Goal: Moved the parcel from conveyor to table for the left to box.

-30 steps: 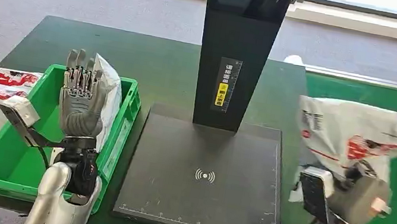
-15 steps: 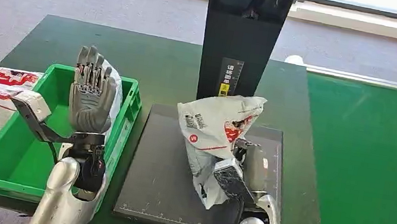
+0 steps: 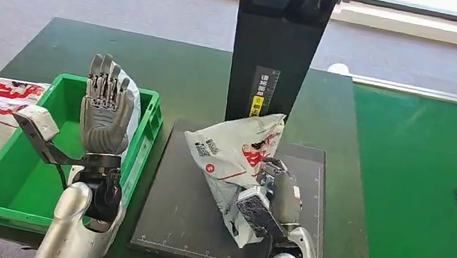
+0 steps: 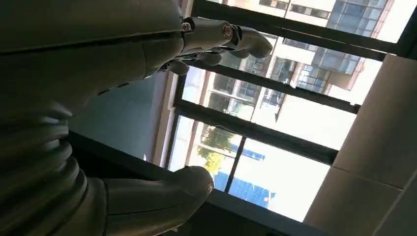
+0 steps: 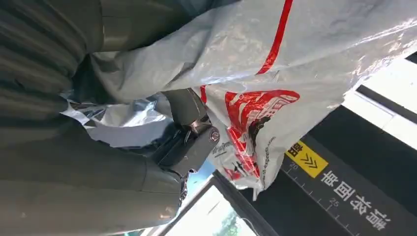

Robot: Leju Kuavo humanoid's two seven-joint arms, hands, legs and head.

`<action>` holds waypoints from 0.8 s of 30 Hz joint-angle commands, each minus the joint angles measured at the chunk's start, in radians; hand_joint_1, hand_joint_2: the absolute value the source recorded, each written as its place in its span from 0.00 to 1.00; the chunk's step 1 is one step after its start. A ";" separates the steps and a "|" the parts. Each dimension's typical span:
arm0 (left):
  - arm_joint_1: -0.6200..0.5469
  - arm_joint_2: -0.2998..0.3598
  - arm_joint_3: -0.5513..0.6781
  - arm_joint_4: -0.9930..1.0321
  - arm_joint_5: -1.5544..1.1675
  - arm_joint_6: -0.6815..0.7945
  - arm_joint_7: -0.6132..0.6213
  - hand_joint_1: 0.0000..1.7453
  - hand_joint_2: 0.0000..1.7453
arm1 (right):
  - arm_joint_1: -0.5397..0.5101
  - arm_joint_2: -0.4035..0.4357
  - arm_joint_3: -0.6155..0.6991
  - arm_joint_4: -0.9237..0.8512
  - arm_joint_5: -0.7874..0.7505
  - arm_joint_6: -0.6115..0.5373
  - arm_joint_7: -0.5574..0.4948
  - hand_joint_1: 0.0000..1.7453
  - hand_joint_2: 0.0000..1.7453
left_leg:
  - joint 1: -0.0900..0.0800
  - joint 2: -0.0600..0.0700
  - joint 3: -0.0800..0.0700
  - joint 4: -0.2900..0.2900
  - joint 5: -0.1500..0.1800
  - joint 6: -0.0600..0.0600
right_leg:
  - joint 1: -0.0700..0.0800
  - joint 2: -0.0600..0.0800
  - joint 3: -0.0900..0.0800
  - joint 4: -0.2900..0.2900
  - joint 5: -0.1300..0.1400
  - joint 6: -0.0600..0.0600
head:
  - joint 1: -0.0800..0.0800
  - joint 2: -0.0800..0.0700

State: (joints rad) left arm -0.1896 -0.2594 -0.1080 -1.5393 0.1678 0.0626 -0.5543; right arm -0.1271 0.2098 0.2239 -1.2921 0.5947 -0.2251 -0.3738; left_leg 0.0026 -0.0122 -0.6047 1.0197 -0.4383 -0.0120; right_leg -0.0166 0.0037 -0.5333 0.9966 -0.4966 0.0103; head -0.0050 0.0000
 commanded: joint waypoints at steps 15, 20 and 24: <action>0.008 0.027 -0.020 0.021 -0.006 0.006 0.013 0.00 1.00 | -0.057 -0.039 0.022 0.069 -0.010 -0.006 0.017 0.00 0.00 | 0.000 0.001 0.002 -0.001 0.000 0.000 | 0.000 0.000 0.001 -0.001 0.000 -0.001 | 0.000 0.000; 0.008 0.027 -0.020 0.023 -0.010 0.008 0.013 0.00 1.00 | -0.061 -0.040 0.014 0.083 -0.014 -0.001 0.018 0.00 0.00 | 0.000 0.001 0.003 -0.003 0.000 0.000 | 0.000 0.000 0.003 -0.003 0.001 -0.001 | 0.000 0.000; 0.005 0.027 -0.018 0.027 -0.015 0.008 0.015 0.00 1.00 | -0.056 -0.037 0.002 0.078 -0.032 0.007 0.014 0.00 0.00 | 0.000 0.001 0.003 -0.003 0.001 0.000 | 0.000 0.000 0.003 -0.003 0.001 -0.001 | 0.000 0.000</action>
State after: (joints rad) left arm -0.1656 -0.2594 -0.1114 -1.5518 0.1614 0.0649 -0.5459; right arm -0.1466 0.2022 0.2239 -1.2684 0.5841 -0.2319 -0.3590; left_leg 0.0026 -0.0121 -0.6046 1.0197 -0.4383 -0.0120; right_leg -0.0166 0.0037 -0.5334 0.9966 -0.4966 0.0103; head -0.0050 -0.0004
